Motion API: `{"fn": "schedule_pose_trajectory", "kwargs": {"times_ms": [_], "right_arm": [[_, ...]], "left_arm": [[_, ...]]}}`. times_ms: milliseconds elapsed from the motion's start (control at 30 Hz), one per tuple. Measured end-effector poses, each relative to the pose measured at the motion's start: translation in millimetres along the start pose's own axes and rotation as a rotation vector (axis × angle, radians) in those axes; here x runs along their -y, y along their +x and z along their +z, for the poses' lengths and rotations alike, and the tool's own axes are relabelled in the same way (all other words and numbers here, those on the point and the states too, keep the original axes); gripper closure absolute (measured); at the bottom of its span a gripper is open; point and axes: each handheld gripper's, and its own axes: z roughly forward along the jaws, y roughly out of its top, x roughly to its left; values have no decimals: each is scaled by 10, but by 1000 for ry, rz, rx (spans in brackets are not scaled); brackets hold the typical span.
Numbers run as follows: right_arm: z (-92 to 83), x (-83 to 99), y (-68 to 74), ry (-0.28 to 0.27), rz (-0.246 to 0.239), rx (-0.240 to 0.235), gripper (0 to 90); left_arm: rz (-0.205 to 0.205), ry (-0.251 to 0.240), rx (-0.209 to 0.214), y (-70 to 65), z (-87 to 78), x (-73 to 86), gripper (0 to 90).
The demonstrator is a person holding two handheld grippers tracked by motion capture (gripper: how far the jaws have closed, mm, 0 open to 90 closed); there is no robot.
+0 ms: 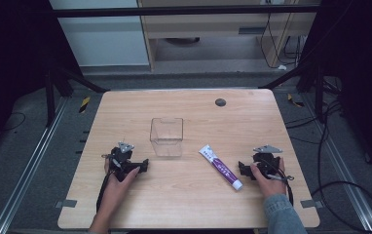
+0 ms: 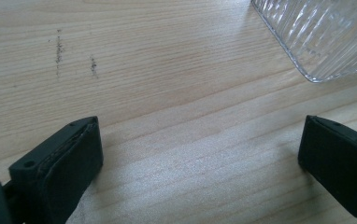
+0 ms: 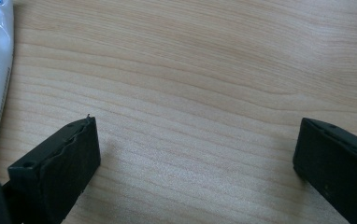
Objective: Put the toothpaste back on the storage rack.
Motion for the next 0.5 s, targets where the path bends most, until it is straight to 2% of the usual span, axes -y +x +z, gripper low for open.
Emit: {"fn": "schedule_pose_trajectory", "kwargs": {"times_ms": [200, 367, 400, 433, 500], "right_arm": [[7, -9, 12, 2, 12, 3, 7], [15, -18, 4, 2, 2, -6, 9], [19, -23, 1, 0, 2, -7, 28], [1, -34, -4, -5, 12, 0, 91], [-52, -49, 0, -17, 16, -18, 77]], "left_arm": [[9, -1, 10, 13, 6, -5, 0], [11, -1, 13, 15, 4, -2, 0], [10, -1, 11, 12, 0, 0, 0], [9, 0, 10, 11, -2, 2, 0], [8, -1, 9, 10, -1, 1, 0]]}}
